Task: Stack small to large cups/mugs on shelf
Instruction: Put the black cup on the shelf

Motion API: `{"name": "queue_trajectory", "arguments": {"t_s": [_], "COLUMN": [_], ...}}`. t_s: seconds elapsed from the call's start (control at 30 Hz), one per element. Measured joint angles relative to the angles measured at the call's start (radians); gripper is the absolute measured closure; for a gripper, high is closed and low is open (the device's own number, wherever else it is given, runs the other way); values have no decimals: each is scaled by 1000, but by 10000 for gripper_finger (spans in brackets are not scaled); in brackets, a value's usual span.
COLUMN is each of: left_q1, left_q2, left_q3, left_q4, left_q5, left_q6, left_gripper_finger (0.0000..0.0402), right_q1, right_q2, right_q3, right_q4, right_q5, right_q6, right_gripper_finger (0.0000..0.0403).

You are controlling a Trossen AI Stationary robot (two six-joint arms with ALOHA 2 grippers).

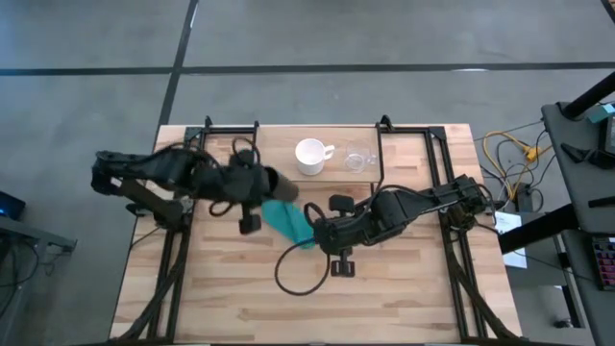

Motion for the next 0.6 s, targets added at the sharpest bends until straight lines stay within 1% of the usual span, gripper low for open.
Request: {"name": "queue_trajectory", "arguments": {"t_s": [0.13, 0.2, 0.37, 0.47, 0.6], "left_q1": [82, 125, 221, 278, 347], "left_q2": [-14, -13, -2, 4, 10], "left_q3": [0, -2, -2, -2, -2], "left_q4": [-52, -79, -83, -82, -83], "left_q5": [-9, -10, -11, -9, 34], "left_q6": [7, 37, 117, 134, 163], "left_gripper_finger": [401, 401, 401, 401, 401], "right_q1": [2, -1, -12, -17, -22], "right_q2": [1, 1, 1, -7, -52], "right_q3": [-16, -19, -23, -23, -23], "right_q4": [144, 190, 214, 239, 321], "right_q5": [24, 55, 95, 118, 118], "right_q6": [-177, -218, -235, -244, -257], "right_gripper_finger": [335, 333, 326, 322, 321]}}
